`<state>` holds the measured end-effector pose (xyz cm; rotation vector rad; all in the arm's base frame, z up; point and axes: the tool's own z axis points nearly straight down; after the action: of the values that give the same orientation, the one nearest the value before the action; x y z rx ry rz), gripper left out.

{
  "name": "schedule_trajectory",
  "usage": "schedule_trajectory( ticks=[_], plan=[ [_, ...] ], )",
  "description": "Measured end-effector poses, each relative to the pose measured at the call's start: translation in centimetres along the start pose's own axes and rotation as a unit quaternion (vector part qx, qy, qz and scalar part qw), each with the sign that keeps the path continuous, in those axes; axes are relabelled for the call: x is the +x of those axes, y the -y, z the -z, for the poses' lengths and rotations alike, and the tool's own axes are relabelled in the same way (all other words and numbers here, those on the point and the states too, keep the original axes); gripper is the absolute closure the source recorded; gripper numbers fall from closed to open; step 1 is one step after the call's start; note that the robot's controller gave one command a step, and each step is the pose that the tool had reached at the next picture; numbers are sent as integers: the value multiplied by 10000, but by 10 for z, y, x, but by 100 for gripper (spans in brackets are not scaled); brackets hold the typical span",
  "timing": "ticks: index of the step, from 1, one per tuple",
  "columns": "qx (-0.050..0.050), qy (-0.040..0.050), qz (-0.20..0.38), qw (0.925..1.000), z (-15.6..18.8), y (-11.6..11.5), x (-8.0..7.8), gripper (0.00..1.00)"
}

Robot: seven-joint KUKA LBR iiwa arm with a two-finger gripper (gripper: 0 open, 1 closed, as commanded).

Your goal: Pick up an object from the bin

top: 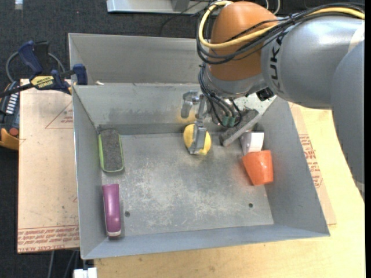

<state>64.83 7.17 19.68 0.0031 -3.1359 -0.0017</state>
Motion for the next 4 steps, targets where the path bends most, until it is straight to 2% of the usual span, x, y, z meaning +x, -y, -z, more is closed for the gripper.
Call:
schedule_trajectory(
  ticks=[1, 2, 3, 4],
  plan=[
    [-2, 39, -7, 10000, 5, 0, -1, 0],
    [2, 4, 313, 9995, 35, 26, 60, 0],
    [29, 116, 921, 9957, 111, 105, -5, 0],
    [-4, 35, 560, 9984, 13, 72, 10, 0]
  ],
)
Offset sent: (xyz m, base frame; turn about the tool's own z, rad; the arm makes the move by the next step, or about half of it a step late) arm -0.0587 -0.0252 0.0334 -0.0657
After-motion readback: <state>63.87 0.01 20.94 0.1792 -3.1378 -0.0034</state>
